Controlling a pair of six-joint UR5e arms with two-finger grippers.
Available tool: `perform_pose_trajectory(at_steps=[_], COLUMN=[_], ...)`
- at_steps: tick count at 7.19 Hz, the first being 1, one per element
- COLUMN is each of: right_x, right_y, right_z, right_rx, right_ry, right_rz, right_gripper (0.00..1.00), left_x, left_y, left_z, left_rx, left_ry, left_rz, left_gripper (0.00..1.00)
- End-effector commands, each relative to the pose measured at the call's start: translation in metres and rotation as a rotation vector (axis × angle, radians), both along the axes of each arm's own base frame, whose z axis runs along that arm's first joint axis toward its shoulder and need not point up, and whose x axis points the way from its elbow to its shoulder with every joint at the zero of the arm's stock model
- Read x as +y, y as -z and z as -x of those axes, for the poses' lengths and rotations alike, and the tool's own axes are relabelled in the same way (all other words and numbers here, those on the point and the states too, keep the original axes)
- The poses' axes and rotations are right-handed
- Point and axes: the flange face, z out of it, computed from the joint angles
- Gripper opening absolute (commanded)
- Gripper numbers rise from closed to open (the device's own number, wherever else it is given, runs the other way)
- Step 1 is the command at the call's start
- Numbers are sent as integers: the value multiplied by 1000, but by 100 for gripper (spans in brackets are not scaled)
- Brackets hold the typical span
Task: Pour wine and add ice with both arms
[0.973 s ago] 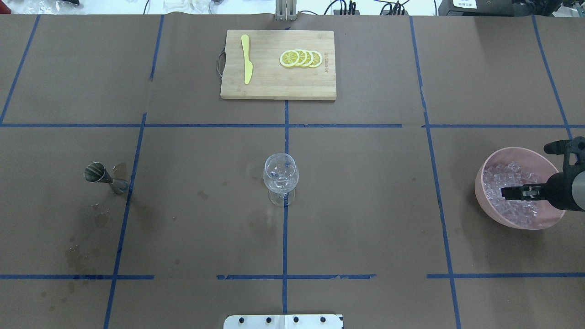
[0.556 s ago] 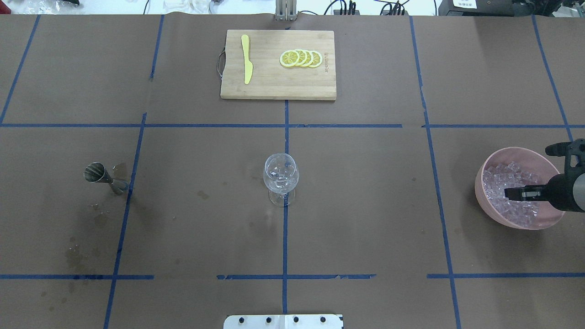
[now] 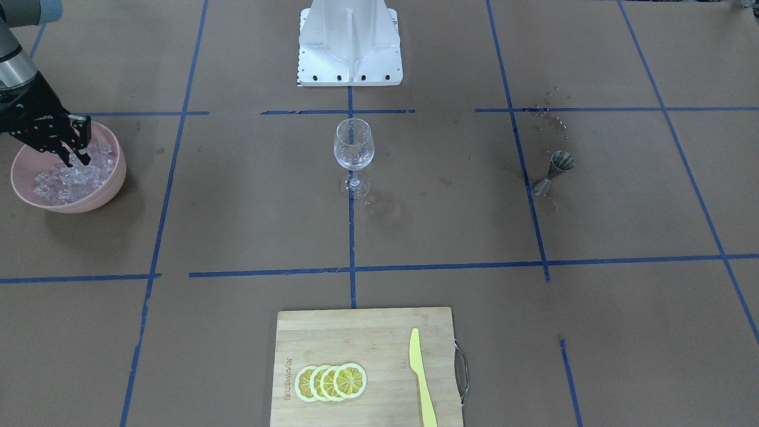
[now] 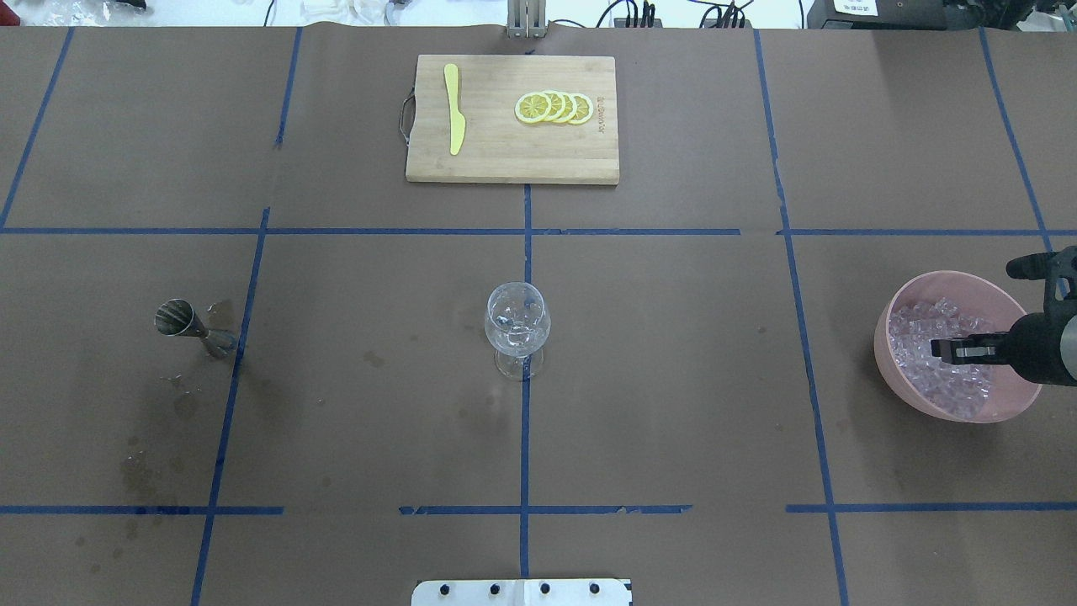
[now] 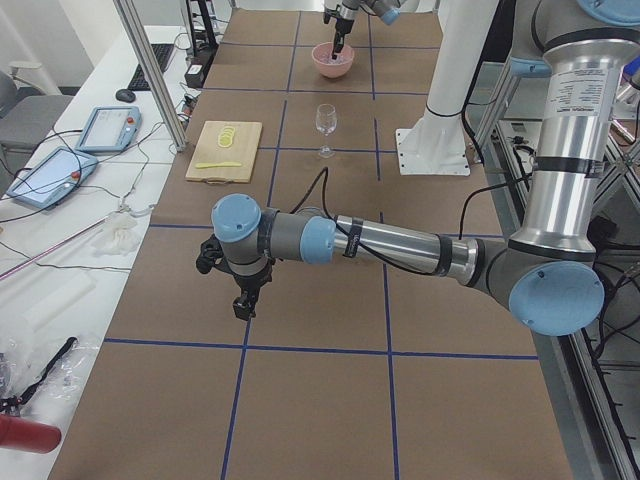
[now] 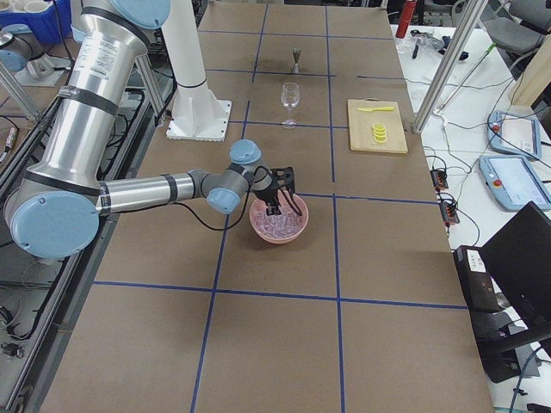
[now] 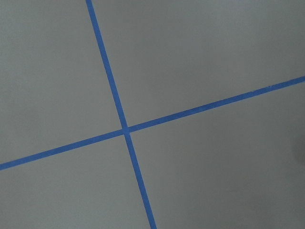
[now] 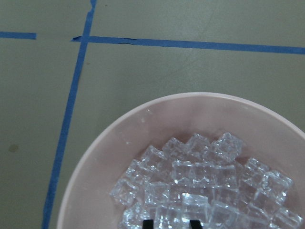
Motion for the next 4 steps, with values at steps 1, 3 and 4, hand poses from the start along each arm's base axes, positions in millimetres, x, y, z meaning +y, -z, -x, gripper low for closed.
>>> perform_pose_trajectory(at_steps=[1,3,4], right_x=[-6,-35,-47], right_y=[43,105,137], right_z=[-5,21,34], right_rx=[-30,-61,-57], right_ry=[4,3,4], right_rz=[4,-21,-14], right_gripper=[0,0,0], left_x=[1,8,24], left_y=[1,-17,-31], left_z=[0,-1,4], left_rx=[-4,-19,-66], left_ry=[0,-6,-45], left_rz=[2,27,-5], left_gripper=[100,100,100])
